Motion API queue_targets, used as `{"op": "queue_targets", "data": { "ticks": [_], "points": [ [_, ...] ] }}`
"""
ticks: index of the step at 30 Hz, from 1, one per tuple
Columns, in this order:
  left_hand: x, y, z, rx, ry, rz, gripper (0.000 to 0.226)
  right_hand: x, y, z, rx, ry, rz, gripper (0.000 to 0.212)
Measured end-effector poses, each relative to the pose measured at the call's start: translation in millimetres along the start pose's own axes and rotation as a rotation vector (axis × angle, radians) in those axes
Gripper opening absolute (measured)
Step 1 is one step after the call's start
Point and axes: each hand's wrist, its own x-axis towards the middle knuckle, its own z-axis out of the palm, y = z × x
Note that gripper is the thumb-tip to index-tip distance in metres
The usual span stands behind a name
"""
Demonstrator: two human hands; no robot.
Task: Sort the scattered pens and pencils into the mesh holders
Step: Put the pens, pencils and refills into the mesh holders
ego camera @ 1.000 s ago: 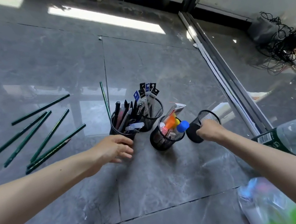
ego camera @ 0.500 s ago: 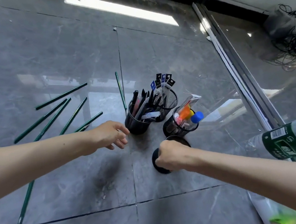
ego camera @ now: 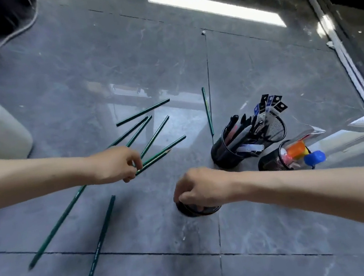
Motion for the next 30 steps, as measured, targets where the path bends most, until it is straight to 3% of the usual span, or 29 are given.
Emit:
{"op": "queue_targets", "data": {
  "ticks": [4, 10, 12, 14, 18, 20, 25, 30],
  "points": [
    [3.3, -24.6, -4.7, 0.129, 0.069, -0.057, 0.021, 21.8, 7.9, -21.6, 0.291, 0.153, 0.055, 0.016],
    [32.9, -2.0, 22.3, 0.497, 0.212, 0.128, 0.014, 93.9, 39.6, -71.2, 0.095, 0.548, 0.268, 0.019],
    [38.4, 4.1, 33.0, 0.614, 0.262, 0.222, 0.010, 115.5, 51.9, -86.6, -0.015, 0.590, 0.352, 0.014],
    [45.2, 5.8, 39.1, 0.680, 0.339, 0.280, 0.021, 134.6, 65.2, -98.4, -0.084, 0.591, 0.476, 0.006],
    [61.8, 2.6, 36.4, 0.648, 0.398, 0.290, 0.029, 159.8, 96.2, -98.4, -0.179, 0.468, 0.747, 0.040],
    [68.8, -2.6, 30.9, 0.655, 0.439, 0.263, 0.024, 163.4, 103.6, -89.4, -0.185, 0.503, 0.704, 0.035],
    [88.8, -22.6, 9.7, 0.592, 0.585, 0.184, 0.008, 162.2, 101.8, -77.1, -0.210, 0.807, 0.565, 0.023],
    [123.3, -38.9, -21.7, 0.431, 0.654, 0.034, 0.024, 161.6, 90.5, -71.0, 0.016, 0.784, 0.522, 0.028]
  ]
}}
